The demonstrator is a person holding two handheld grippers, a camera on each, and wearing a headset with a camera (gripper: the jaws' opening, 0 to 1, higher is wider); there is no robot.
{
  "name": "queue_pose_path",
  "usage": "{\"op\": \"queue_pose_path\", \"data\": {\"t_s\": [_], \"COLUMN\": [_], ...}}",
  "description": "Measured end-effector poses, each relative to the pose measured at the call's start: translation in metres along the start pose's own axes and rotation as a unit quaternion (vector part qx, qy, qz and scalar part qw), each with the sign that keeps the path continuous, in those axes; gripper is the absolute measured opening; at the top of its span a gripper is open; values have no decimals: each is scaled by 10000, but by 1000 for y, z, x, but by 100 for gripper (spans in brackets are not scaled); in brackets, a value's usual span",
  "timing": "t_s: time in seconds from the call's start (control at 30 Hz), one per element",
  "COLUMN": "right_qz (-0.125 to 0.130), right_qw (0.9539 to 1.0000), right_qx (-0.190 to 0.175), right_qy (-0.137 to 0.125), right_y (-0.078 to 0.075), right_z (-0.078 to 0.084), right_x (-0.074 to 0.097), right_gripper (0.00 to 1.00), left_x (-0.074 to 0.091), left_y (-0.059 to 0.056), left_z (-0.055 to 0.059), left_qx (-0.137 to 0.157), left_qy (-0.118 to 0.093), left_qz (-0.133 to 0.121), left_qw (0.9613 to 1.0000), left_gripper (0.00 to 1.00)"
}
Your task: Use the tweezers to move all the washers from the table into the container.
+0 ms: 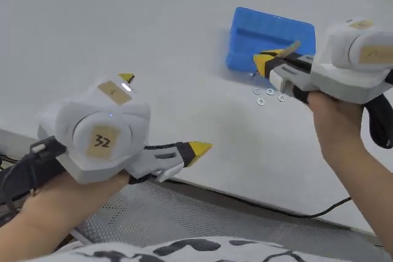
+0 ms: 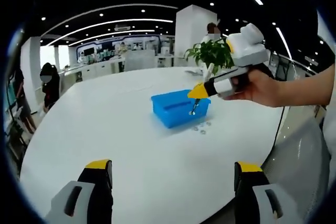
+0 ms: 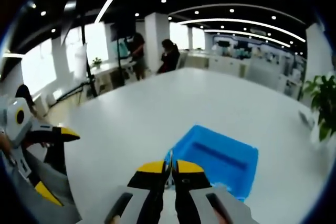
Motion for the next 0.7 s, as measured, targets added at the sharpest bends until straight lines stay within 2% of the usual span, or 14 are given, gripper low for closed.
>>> {"op": "queue_pose_path", "data": {"t_s": [0.13,0.23,0.3,0.5,0.7], "right_qz": [-2,57,85,106,64], "right_qw": [9999,9999,9999,9999,9998], "right_qx": [-63,14,36,61,-12], "right_qy": [-136,-124,-98,62,190], "right_y": [-10,-18,-22,-27,-36], "right_z": [-14,-17,-16,-7,1], "right_x": [-4,-13,-20,-45,-76], "right_gripper": [3,3,3,3,3], "left_x": [0,1,0,-4,-5], "left_y": [-3,-5,-7,-13,-18], "left_z": [-7,-7,-6,2,6], "left_qx": [108,176,217,82,-85], "left_qy": [-378,-440,-332,65,201], "left_qz": [140,206,245,372,493], "left_qw": [9991,9987,9989,9993,9985], "left_gripper": [99,99,99,99,99]}}
Point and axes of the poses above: the centre of the closed fingertips' face, and the gripper's own axes: x roughly backward along the fingers, y roughly to its left, z roughly out of its underside, the point moved 6 cm from there along x, roughly backward along the fingers, and after that the axes turned 3 degrees about -y, right-handed, at the moved point
